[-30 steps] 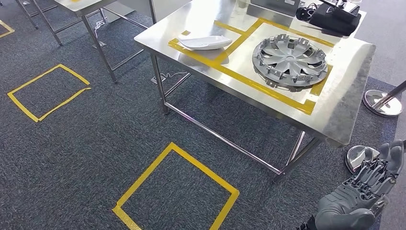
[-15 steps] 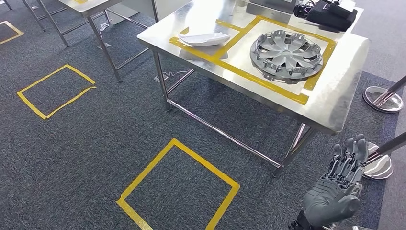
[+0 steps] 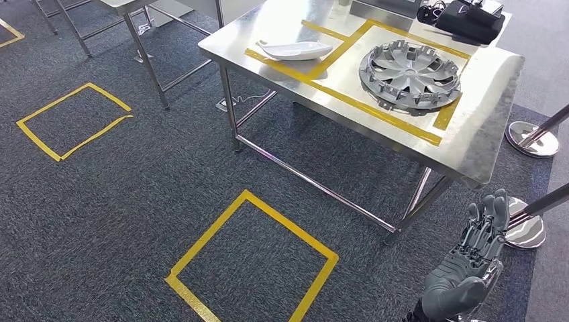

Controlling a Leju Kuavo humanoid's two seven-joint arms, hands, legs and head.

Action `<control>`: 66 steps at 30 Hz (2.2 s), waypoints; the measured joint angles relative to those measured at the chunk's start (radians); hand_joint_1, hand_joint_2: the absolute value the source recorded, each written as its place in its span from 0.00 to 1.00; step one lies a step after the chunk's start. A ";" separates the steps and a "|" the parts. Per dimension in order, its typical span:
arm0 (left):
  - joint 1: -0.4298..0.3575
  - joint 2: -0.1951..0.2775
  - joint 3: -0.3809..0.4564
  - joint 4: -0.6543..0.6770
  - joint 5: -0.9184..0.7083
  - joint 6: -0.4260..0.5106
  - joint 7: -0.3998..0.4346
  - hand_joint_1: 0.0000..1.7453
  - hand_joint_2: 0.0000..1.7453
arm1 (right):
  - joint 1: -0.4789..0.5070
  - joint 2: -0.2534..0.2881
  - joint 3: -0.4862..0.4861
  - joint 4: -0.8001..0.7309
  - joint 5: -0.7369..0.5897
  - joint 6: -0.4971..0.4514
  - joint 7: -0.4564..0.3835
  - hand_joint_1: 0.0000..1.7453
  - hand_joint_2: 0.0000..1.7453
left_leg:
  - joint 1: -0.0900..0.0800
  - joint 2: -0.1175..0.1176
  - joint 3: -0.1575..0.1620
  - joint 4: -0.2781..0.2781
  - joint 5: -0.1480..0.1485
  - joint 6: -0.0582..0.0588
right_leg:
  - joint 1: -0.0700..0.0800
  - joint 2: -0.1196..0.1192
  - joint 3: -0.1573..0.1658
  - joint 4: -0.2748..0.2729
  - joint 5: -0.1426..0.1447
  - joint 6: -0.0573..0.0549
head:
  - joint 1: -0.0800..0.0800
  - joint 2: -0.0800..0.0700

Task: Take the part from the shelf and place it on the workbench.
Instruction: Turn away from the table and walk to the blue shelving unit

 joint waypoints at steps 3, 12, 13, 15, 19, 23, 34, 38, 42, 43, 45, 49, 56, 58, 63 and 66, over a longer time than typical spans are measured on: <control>0.000 0.002 0.000 0.000 0.000 0.001 -0.003 0.00 0.00 | 0.006 0.000 0.001 0.000 0.010 -0.001 0.004 0.00 0.00 | -0.003 -0.001 -0.004 0.003 -0.001 0.009 | -0.004 -0.001 0.000 -0.001 0.001 0.023 | 0.000 0.000; 0.001 0.002 -0.001 0.000 0.000 0.006 -0.006 0.00 0.00 | 0.013 -0.004 0.002 0.006 0.013 0.000 0.008 0.00 0.00 | 0.004 -0.034 -0.012 -0.008 0.019 0.032 | -0.006 0.009 -0.135 0.298 -0.128 0.026 | 0.005 0.000; 0.001 0.002 -0.001 0.000 0.000 0.007 -0.006 0.00 0.00 | 0.014 -0.004 0.002 0.007 0.013 0.000 0.008 0.00 0.00 | 0.004 -0.044 -0.011 -0.006 0.020 0.030 | -0.006 0.015 -0.104 0.236 -0.091 0.022 | 0.005 0.000; 0.000 0.000 -0.002 0.000 0.000 0.006 -0.006 0.00 0.00 | 0.014 -0.005 0.002 0.007 0.013 0.000 0.008 0.00 0.00 | 0.005 -0.065 -0.014 -0.001 0.021 0.022 | -0.011 0.058 -0.036 0.091 -0.031 0.018 | 0.004 0.000; 0.000 -0.002 -0.003 0.000 -0.002 0.003 -0.007 0.00 0.00 | 0.015 -0.008 0.002 0.008 0.012 0.001 0.006 0.00 0.00 | 0.013 -0.106 -0.035 0.001 0.033 -0.008 | -0.007 0.083 -0.014 0.031 -0.015 0.010 | 0.000 0.000; 0.001 -0.003 -0.004 0.000 -0.007 0.000 -0.008 0.00 0.00 | 0.012 -0.008 0.005 0.008 0.011 0.002 0.005 0.00 0.00 | 0.017 -0.098 -0.047 0.008 0.025 -0.020 | -0.009 0.050 -0.008 0.019 -0.004 -0.008 | 0.000 0.000; 0.002 -0.001 -0.013 0.000 -0.013 -0.004 -0.010 0.00 0.00 | 0.014 -0.010 0.009 0.014 0.001 0.002 0.000 0.00 0.00 | 0.007 0.063 -0.033 0.029 0.014 -0.023 | 0.007 -0.065 -0.007 0.020 -0.010 -0.008 | -0.005 0.000; 0.002 0.000 -0.014 0.000 -0.018 -0.006 -0.010 0.00 0.00 | 0.013 -0.011 0.011 0.014 -0.003 0.001 -0.002 0.00 0.00 | 0.004 0.047 -0.023 -0.001 0.019 -0.001 | 0.010 -0.083 -0.005 0.023 -0.018 0.007 | -0.003 0.000; 0.001 0.002 -0.016 0.000 -0.018 -0.004 -0.012 0.00 0.00 | 0.014 -0.012 0.012 0.015 -0.014 0.000 -0.003 0.00 0.00 | 0.008 0.005 -0.027 -0.003 0.027 0.020 | 0.004 -0.007 -0.086 0.206 -0.122 0.019 | 0.001 0.000; 0.001 0.002 -0.016 0.000 -0.018 -0.004 -0.012 0.00 0.00 | 0.015 -0.013 0.012 0.016 -0.017 0.000 -0.003 0.00 0.00 | 0.006 -0.007 -0.028 -0.003 0.028 0.022 | 0.004 0.002 -0.121 0.279 -0.148 0.019 | 0.000 0.000; 0.002 0.004 -0.016 0.000 -0.018 -0.004 -0.014 0.00 0.00 | 0.015 -0.015 0.013 0.017 -0.020 0.000 -0.003 0.00 0.00 | 0.004 -0.034 -0.028 -0.003 0.029 0.023 | 0.005 0.009 -0.151 0.332 -0.147 0.013 | 0.000 0.000; 0.002 0.007 -0.016 0.000 -0.016 -0.004 -0.018 0.00 0.00 | 0.018 -0.016 0.018 0.017 -0.025 0.000 -0.004 0.00 0.00 | 0.003 -0.088 -0.025 0.001 0.030 0.018 | 0.002 0.065 -0.044 0.085 -0.019 -0.001 | 0.000 0.000; 0.015 0.008 -0.016 0.000 -0.014 -0.003 -0.022 0.00 0.00 | 0.045 -0.015 0.034 0.011 -0.023 0.001 -0.005 0.00 0.00 | 0.006 -0.057 -0.075 0.074 -0.013 -0.013 | 0.001 0.032 -0.017 0.020 0.002 -0.018 | -0.004 0.000; 0.014 0.008 -0.016 0.000 -0.012 0.000 -0.020 0.00 0.00 | 0.055 -0.016 0.037 0.013 -0.038 0.003 -0.005 0.00 0.00 | 0.004 -0.011 -0.135 0.207 -0.079 -0.017 | 0.004 0.003 -0.019 0.020 0.002 -0.021 | -0.006 0.000; 0.016 0.009 -0.013 0.000 0.009 0.007 -0.018 0.00 0.00 | 0.047 -0.026 0.067 0.030 -0.069 -0.008 -0.005 0.00 0.00 | 0.007 0.034 -0.084 0.133 -0.022 -0.018 | 0.006 -0.060 -0.017 0.021 -0.002 -0.018 | -0.007 0.000; 0.013 0.009 -0.010 -0.001 0.020 0.008 -0.025 0.00 0.00 | 0.040 -0.031 0.089 0.033 -0.066 -0.010 -0.005 0.00 0.00 | 0.000 0.073 -0.013 0.000 0.013 -0.009 | 0.013 -0.084 -0.011 0.022 -0.008 -0.005 | -0.004 0.000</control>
